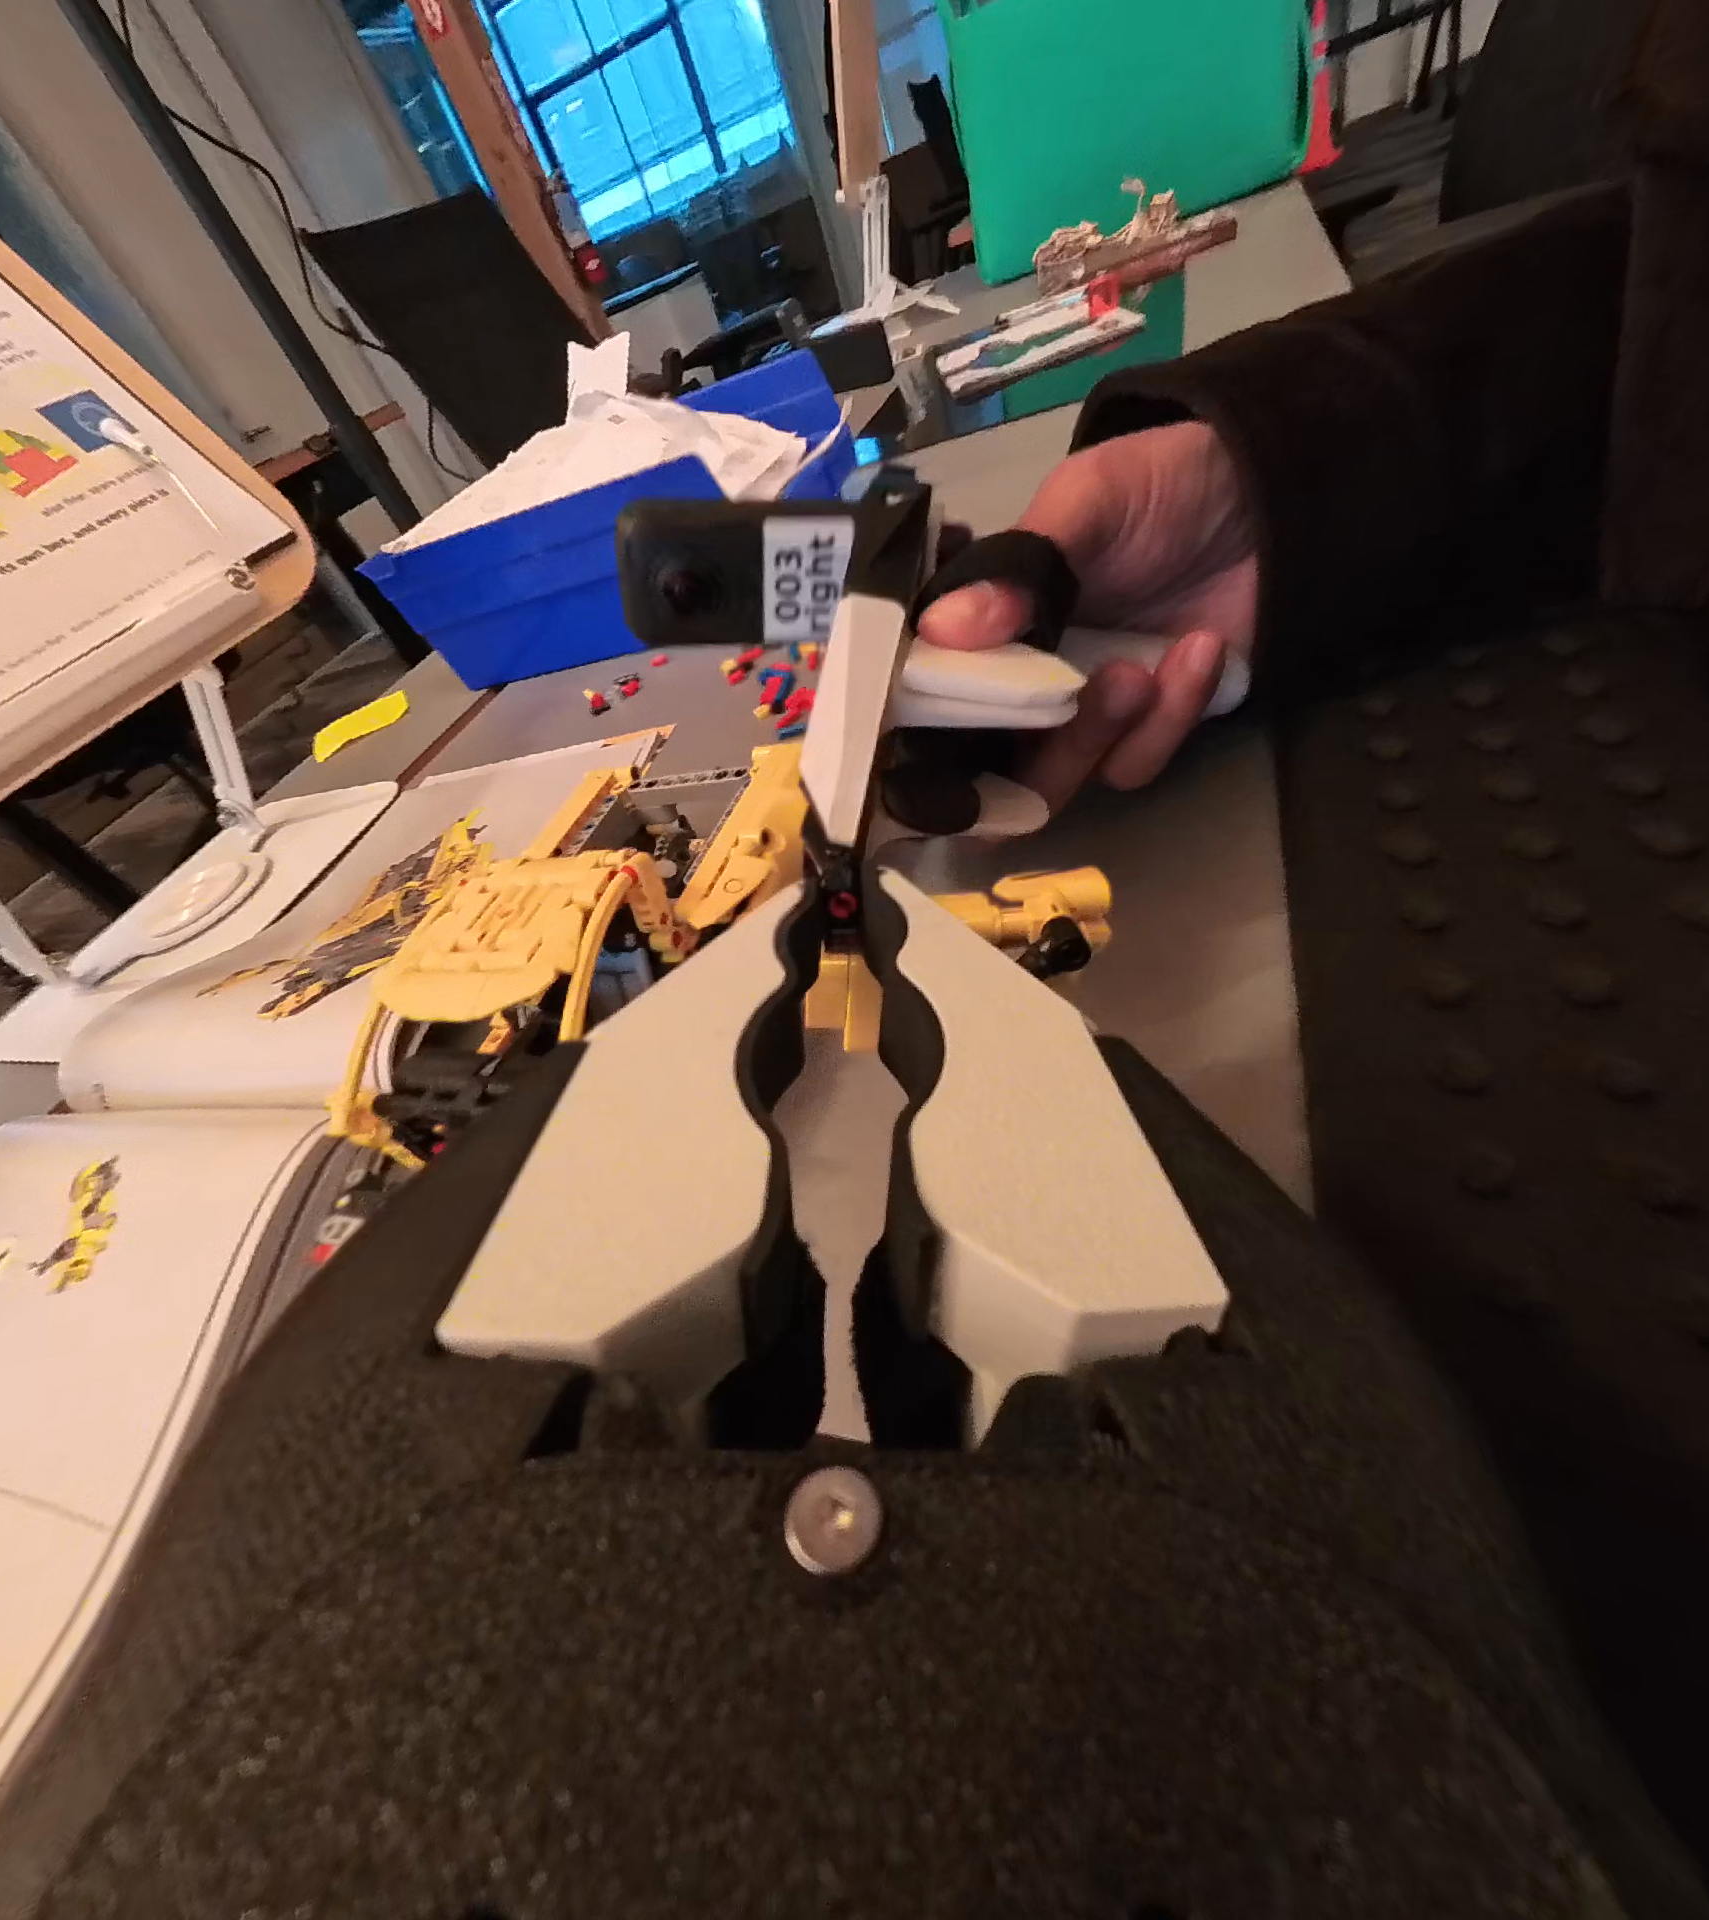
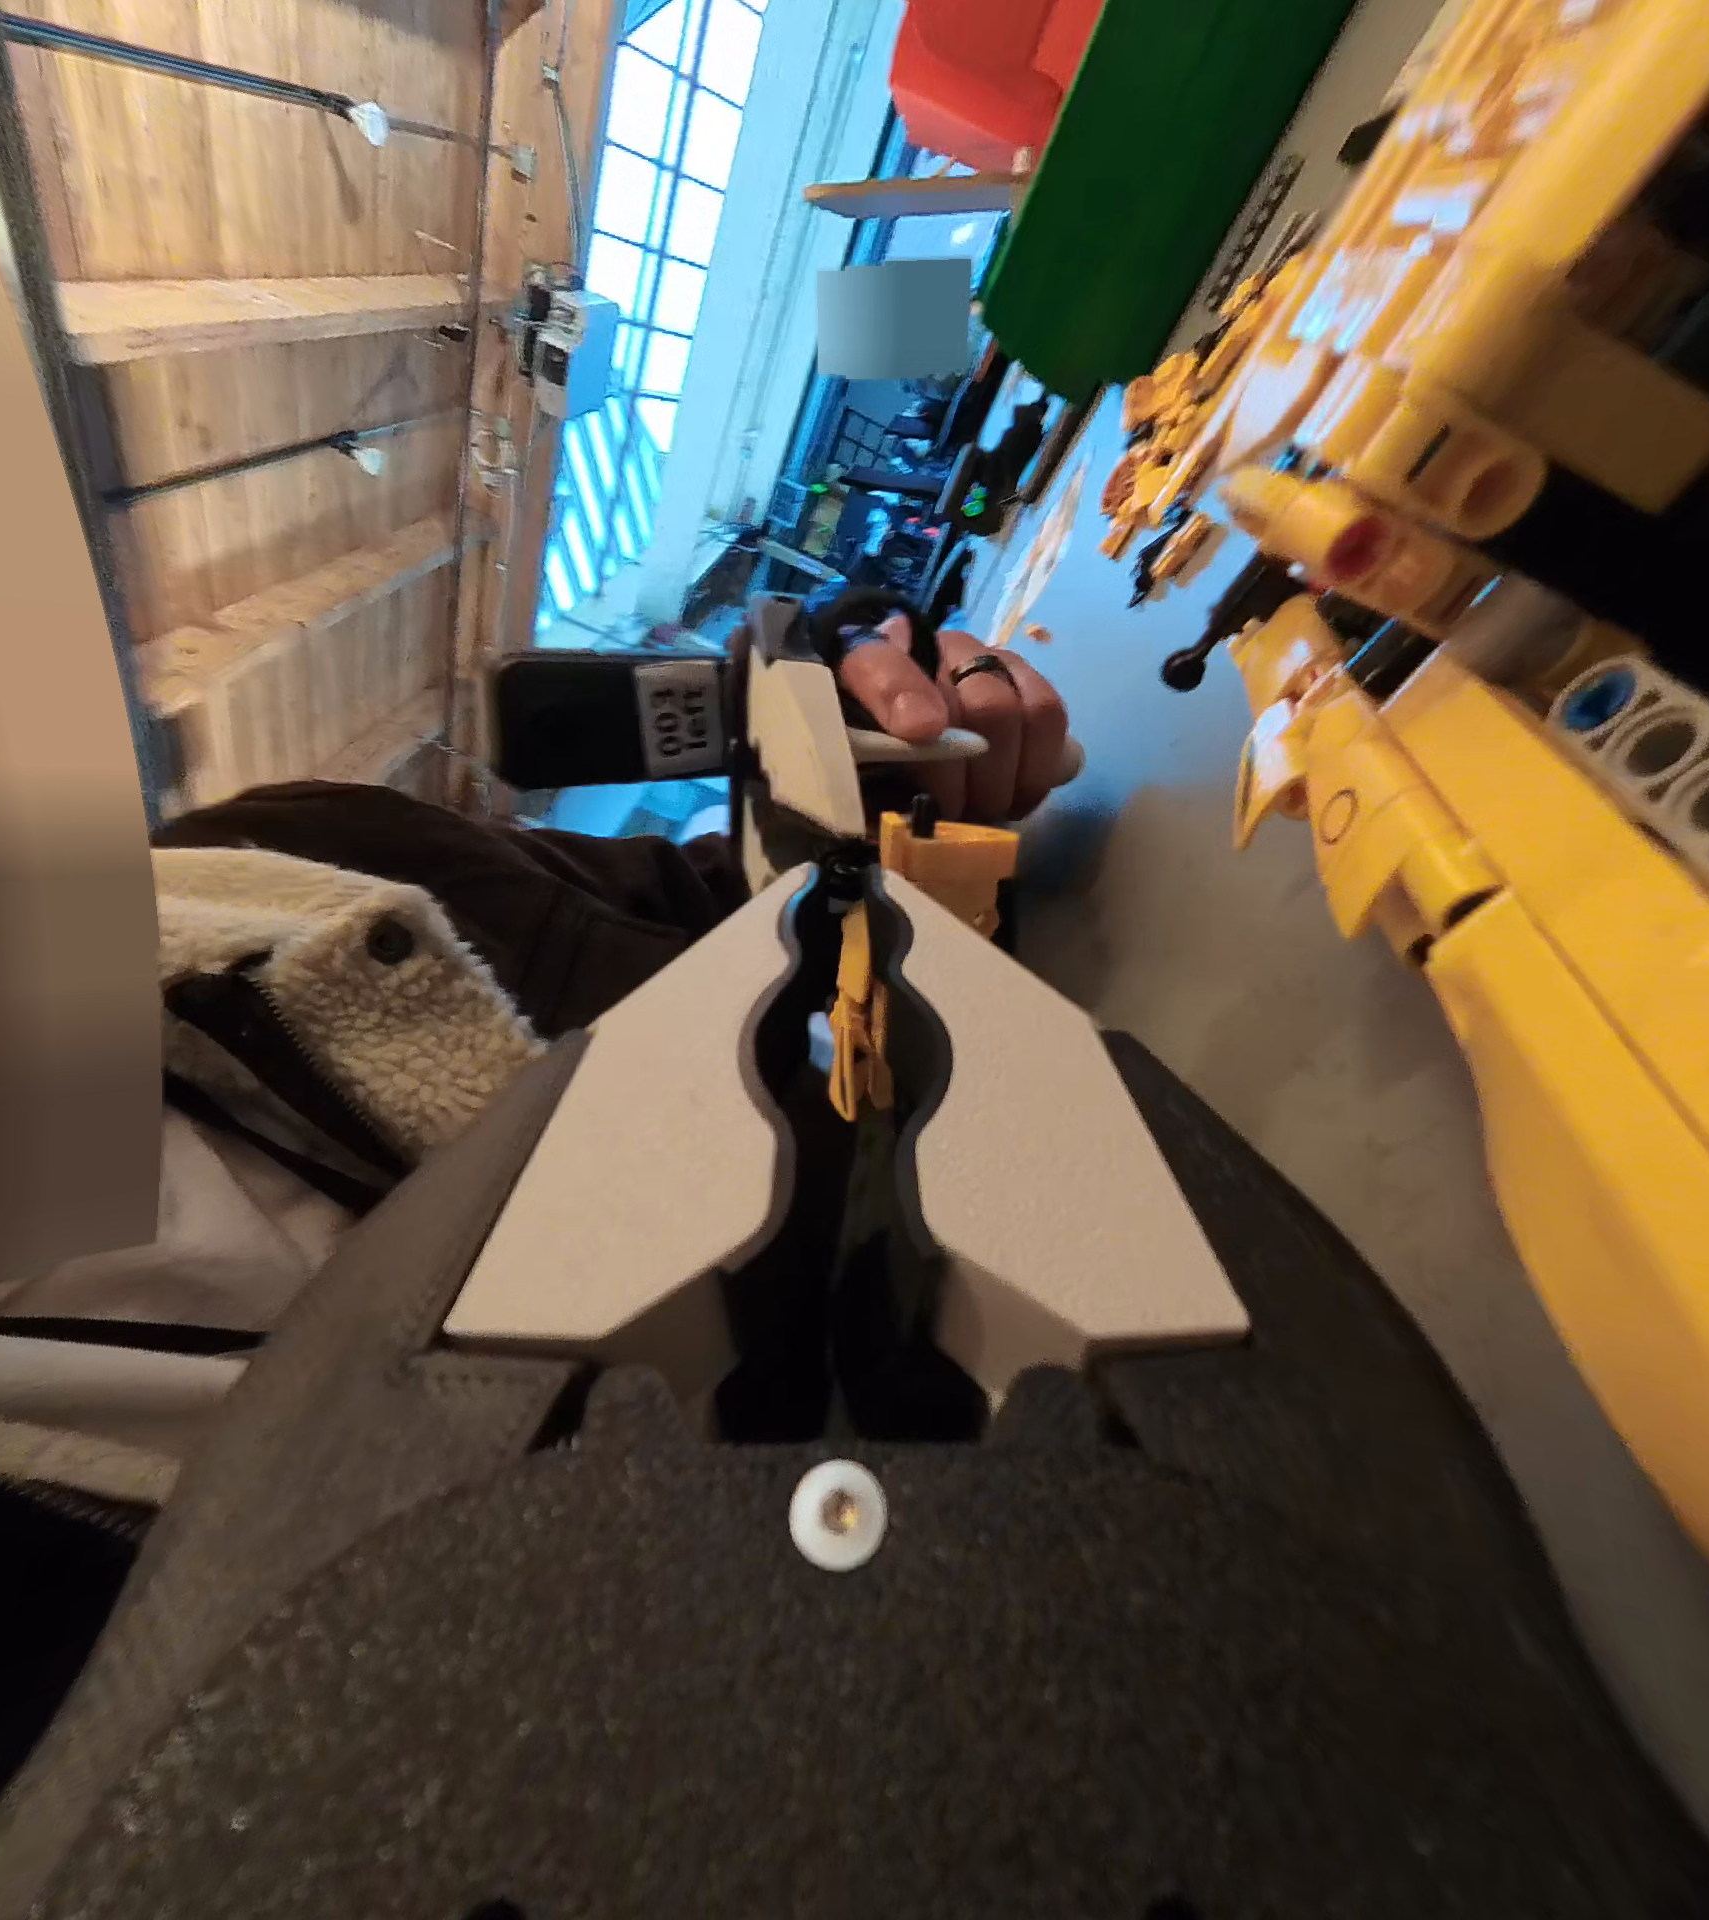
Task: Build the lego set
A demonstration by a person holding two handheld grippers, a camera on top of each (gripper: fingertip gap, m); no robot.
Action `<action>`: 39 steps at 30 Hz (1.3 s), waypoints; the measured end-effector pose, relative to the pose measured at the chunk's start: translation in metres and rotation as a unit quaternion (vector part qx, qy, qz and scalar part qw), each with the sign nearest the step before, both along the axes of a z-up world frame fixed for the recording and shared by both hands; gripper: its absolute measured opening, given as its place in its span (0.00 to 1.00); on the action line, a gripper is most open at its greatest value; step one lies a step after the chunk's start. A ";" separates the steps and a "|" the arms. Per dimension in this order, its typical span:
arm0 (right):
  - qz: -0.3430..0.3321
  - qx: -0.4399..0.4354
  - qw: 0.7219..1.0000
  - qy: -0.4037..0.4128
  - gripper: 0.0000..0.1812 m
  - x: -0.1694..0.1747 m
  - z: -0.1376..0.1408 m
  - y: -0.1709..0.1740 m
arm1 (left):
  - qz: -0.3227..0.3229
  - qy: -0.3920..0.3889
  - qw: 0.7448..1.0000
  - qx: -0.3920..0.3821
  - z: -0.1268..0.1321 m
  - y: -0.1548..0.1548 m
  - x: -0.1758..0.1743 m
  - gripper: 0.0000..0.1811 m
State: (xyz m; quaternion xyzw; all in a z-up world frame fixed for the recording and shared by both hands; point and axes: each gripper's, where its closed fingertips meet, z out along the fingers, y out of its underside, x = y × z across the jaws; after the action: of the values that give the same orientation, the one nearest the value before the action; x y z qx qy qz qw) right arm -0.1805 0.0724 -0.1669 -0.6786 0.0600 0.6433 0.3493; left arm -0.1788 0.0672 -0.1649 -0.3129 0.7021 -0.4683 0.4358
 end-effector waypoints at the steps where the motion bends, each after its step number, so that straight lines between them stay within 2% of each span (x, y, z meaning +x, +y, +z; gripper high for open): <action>1: -0.011 0.007 1.000 -0.023 0.03 0.002 -0.001 0.002 | 0.009 0.001 1.000 0.009 -0.001 0.002 0.002 0.04; 3: -0.053 0.025 0.994 -0.093 0.06 0.009 -0.004 0.009 | 0.038 -0.001 0.999 0.036 -0.002 0.008 0.004 0.04; 6: -0.122 0.061 0.969 -0.206 0.13 0.021 0.001 0.017 | 0.083 -0.001 0.992 0.094 -0.007 0.017 0.007 0.04; 12: -0.161 0.045 0.919 -0.357 0.17 0.011 -0.004 0.022 | 0.137 -0.013 0.976 0.170 -0.005 0.021 0.010 0.04; 18: -0.172 0.037 0.900 -0.399 0.14 0.006 -0.002 0.027 | 0.182 -0.026 0.955 0.232 0.000 0.026 0.009 0.04; 25: -0.179 0.072 0.868 -0.458 0.13 0.004 0.003 0.029 | 0.181 -0.031 0.954 0.237 0.003 0.025 0.006 0.04; 35: -0.179 0.043 0.874 -0.450 0.13 0.003 -0.006 0.030 | 0.181 -0.016 0.951 0.252 -0.005 0.027 0.006 0.04; 39: -0.192 0.059 0.887 -0.416 0.13 0.005 -0.003 0.033 | 0.185 -0.023 0.952 0.244 -0.002 0.029 0.007 0.04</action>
State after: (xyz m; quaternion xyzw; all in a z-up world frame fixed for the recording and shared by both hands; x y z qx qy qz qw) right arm -0.1755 0.1051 -0.1697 -0.8373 0.0003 0.2253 0.4982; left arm -0.1717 0.0966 -0.1667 -0.3103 0.7149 -0.2008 0.5936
